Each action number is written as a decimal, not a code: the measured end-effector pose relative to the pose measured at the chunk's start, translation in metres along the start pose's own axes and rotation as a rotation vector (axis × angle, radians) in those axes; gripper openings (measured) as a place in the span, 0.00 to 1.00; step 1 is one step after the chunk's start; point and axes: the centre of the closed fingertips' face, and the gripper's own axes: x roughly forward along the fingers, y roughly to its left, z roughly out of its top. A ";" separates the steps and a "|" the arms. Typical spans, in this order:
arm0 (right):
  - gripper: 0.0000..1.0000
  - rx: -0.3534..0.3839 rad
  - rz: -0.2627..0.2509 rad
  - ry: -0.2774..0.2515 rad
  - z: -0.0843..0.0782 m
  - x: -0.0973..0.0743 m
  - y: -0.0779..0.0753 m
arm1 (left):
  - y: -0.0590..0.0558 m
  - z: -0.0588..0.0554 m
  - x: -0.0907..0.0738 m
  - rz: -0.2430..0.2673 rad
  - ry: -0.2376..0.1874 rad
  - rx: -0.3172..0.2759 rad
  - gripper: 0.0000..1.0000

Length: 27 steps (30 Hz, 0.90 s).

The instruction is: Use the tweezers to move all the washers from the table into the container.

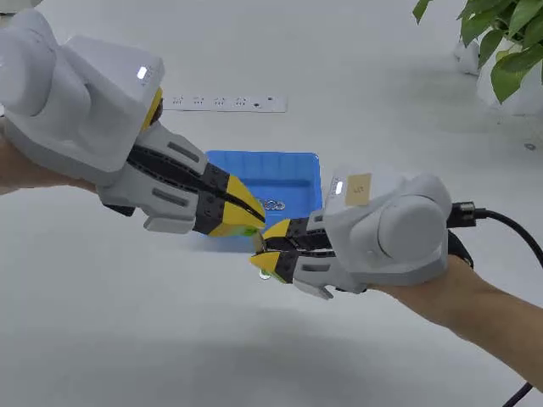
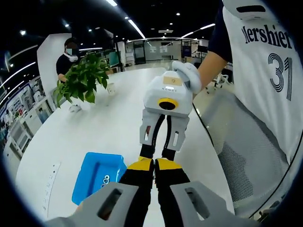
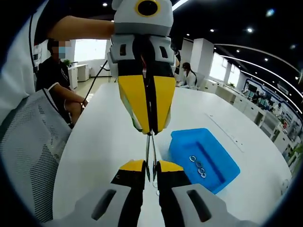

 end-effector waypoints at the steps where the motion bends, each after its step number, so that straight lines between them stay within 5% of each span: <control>1: 0.10 0.004 0.003 -0.002 -0.002 0.001 0.001 | 0.000 -0.001 0.001 -0.001 0.001 -0.002 0.05; 11: 0.11 0.021 0.010 0.023 -0.018 0.014 -0.007 | 0.013 -0.022 0.007 0.007 0.032 -0.019 0.05; 27: 0.11 0.056 0.014 0.031 -0.031 0.022 -0.012 | 0.024 -0.037 0.016 -0.009 0.046 -0.029 0.05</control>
